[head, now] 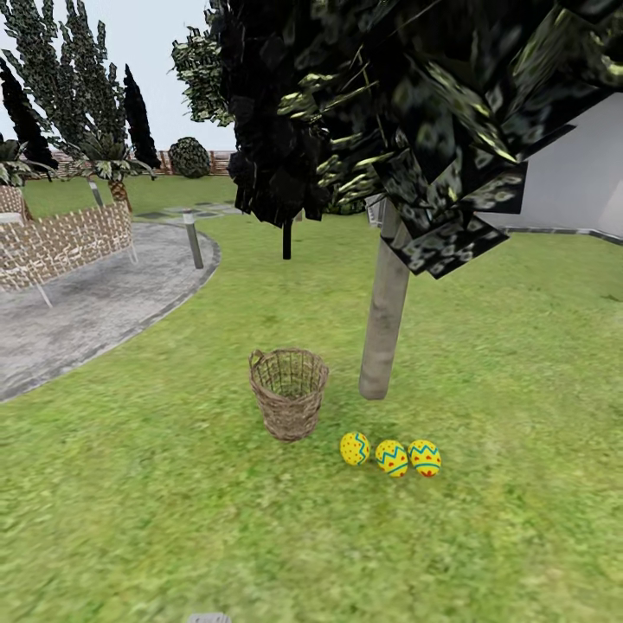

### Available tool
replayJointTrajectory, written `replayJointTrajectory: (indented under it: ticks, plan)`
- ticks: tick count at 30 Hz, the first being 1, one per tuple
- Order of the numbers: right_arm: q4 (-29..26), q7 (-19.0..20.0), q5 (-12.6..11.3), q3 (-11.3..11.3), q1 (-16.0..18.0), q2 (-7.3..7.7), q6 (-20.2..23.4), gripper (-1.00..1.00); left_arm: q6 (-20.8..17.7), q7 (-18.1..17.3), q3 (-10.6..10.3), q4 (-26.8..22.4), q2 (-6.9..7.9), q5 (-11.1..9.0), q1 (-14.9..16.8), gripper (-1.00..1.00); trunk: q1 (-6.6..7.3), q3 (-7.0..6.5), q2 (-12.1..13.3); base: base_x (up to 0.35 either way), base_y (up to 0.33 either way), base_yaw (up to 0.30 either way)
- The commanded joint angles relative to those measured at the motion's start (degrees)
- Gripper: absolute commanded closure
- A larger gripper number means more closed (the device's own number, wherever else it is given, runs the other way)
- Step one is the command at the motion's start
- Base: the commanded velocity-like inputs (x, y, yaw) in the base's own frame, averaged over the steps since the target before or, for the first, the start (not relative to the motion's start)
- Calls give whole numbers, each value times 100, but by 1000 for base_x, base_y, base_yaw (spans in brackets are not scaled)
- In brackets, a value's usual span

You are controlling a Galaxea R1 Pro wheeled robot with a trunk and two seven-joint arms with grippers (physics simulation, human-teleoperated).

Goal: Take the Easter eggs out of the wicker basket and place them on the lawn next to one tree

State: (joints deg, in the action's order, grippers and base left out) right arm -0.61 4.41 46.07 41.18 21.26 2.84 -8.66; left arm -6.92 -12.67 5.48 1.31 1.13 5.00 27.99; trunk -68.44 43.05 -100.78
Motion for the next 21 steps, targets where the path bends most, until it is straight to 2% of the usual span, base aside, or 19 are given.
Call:
replayJointTrajectory:
  ticks: [1,8,18,21]
  plan:
    - [-1,22,33,48,1,0,-13,-100,-11,-17,50,8,2,49,2,-100,23,-14,39,0,0,0]
    - [-22,6,-29,54,1,5,47,-100,-21,-38,50,9,-79,49,-12,-100,45,-32,79,0,0,0]
    - [-7,-113,-34,49,1,9,59,-100,-28,-20,36,1,23,87,-63,-100,45,-32,79,0,0,0]
    - [-2,-115,-36,48,1,7,57,-100,-28,-17,28,1,109,84,-65,-100,45,-32,79,0,0,0]
